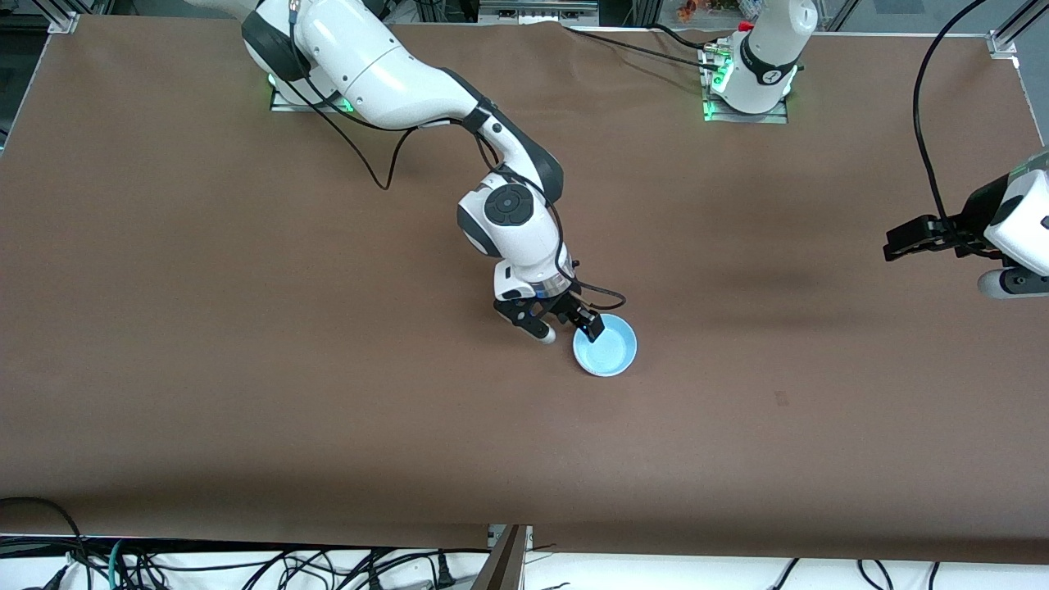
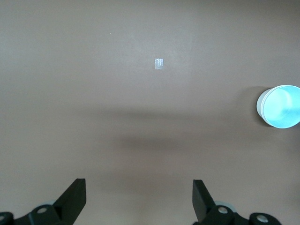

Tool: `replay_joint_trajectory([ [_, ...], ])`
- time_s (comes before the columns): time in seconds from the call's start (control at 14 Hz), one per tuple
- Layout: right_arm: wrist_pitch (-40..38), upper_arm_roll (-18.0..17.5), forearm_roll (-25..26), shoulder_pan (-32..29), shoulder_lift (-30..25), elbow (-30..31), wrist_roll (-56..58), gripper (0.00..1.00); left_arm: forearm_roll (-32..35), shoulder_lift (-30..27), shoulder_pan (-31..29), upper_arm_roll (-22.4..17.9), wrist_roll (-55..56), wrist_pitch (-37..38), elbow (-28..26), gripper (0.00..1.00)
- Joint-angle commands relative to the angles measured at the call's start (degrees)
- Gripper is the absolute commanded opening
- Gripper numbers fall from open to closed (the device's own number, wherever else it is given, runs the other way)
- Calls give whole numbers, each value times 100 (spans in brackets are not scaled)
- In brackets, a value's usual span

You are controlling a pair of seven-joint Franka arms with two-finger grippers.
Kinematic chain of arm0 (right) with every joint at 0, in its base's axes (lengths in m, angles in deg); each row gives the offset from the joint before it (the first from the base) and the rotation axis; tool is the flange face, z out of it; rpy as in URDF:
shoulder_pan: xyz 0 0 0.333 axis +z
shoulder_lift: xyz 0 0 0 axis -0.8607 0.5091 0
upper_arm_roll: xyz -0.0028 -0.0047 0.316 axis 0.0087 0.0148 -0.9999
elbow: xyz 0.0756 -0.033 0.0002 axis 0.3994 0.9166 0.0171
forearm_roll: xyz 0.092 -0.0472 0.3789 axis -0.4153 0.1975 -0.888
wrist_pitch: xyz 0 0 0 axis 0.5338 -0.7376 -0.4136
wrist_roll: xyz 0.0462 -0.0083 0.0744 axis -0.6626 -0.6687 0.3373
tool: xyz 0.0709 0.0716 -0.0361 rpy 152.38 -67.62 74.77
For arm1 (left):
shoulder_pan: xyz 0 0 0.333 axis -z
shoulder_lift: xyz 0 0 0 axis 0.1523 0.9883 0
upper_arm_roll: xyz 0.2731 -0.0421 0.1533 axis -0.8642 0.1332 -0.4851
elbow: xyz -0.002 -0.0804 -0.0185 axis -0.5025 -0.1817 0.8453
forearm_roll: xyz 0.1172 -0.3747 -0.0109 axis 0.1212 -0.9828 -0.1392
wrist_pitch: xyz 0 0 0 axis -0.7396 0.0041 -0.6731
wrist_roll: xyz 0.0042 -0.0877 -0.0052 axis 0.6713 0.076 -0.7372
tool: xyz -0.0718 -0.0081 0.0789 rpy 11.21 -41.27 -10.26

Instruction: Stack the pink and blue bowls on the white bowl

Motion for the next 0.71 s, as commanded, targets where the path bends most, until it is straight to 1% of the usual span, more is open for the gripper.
replay_joint_trajectory([
  [0.0, -874, 163, 91, -119, -525, 43, 715, 100, -97, 18, -30, 4, -4, 84, 81, 100],
  [0.07, -1208, 277, 56, -215, -796, 165, 996, 100, -97, 27, -30, 4, -4, 84, 81, 100],
  [0.21, -1928, 296, -5, -522, -1140, 254, 1576, 100, -97, 27, -30, 4, -4, 84, 81, 100],
  [0.43, -3115, 322, -40, -838, -1772, 412, 2744, 100, -105, 27, -30, 4, -4, 84, 81, 100],
  [0.5, -3432, 314, -162, -1014, -2018, 491, 3192, 100, -97, 27, -39, 4, -4, 84, 81, 100],
  [0.57, -3731, 331, -433, -1163, -2282, 570, 3640, 100, -105, 18, -39, 4, -4, 84, 81, 100],
  [0.64, -4099, 340, -567, -1374, -2580, 692, 4141, 100, -97, 27, -39, 4, -4, 84, 81, 100],
])
